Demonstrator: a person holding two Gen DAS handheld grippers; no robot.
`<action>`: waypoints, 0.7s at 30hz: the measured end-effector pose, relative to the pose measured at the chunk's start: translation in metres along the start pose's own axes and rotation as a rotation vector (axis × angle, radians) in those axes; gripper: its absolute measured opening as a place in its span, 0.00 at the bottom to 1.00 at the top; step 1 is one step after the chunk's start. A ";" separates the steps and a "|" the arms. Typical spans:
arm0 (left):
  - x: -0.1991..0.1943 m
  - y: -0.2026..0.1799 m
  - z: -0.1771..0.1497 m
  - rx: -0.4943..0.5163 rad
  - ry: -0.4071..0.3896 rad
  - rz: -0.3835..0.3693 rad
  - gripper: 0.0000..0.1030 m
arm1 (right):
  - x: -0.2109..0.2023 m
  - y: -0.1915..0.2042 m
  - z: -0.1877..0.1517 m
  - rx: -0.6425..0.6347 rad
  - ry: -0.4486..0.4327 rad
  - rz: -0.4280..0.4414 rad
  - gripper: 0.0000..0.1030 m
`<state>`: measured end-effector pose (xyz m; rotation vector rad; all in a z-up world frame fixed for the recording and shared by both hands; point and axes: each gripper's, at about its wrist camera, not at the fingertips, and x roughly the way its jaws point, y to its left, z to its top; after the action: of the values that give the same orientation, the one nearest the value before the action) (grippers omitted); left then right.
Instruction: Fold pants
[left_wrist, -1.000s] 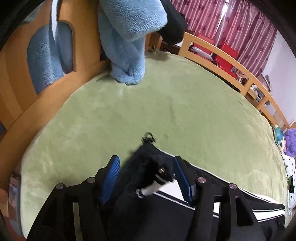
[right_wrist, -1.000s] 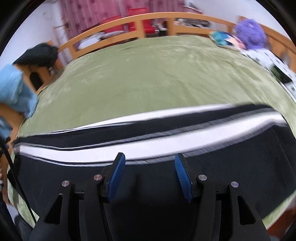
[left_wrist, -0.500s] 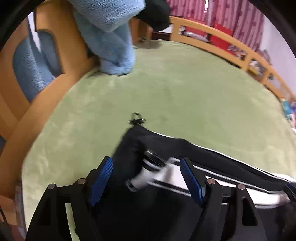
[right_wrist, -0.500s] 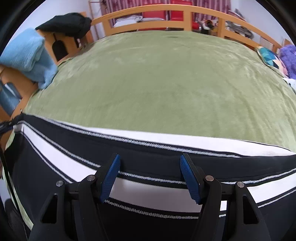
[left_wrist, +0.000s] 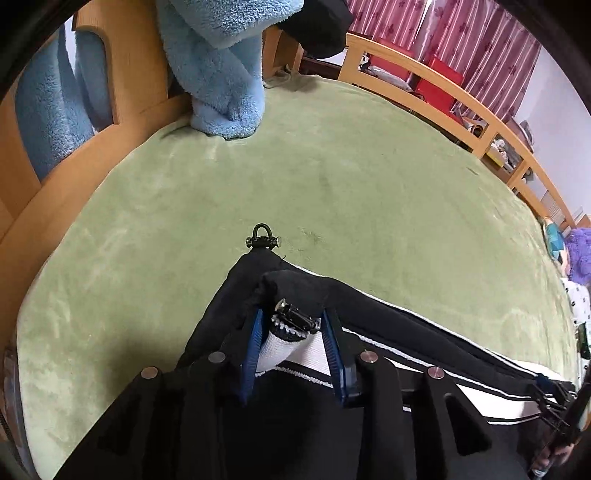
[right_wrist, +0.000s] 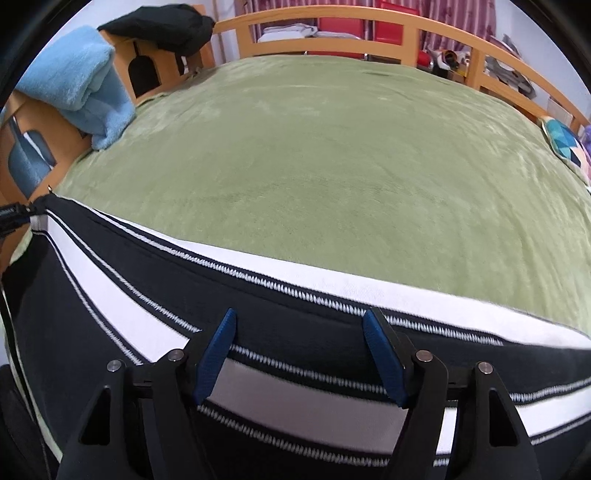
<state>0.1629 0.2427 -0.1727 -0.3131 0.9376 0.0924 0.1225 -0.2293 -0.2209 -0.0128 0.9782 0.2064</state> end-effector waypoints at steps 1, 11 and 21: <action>0.000 0.001 0.001 -0.001 0.000 -0.004 0.31 | 0.004 0.001 0.002 -0.005 0.012 0.005 0.69; 0.006 0.002 -0.001 -0.007 0.007 -0.005 0.36 | 0.008 0.015 -0.005 -0.119 0.078 0.094 0.06; -0.010 0.004 0.007 0.009 -0.080 -0.073 0.16 | -0.032 0.005 0.018 -0.048 -0.101 0.114 0.04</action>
<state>0.1618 0.2496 -0.1617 -0.3332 0.8464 0.0332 0.1192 -0.2282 -0.1835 0.0091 0.8740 0.3322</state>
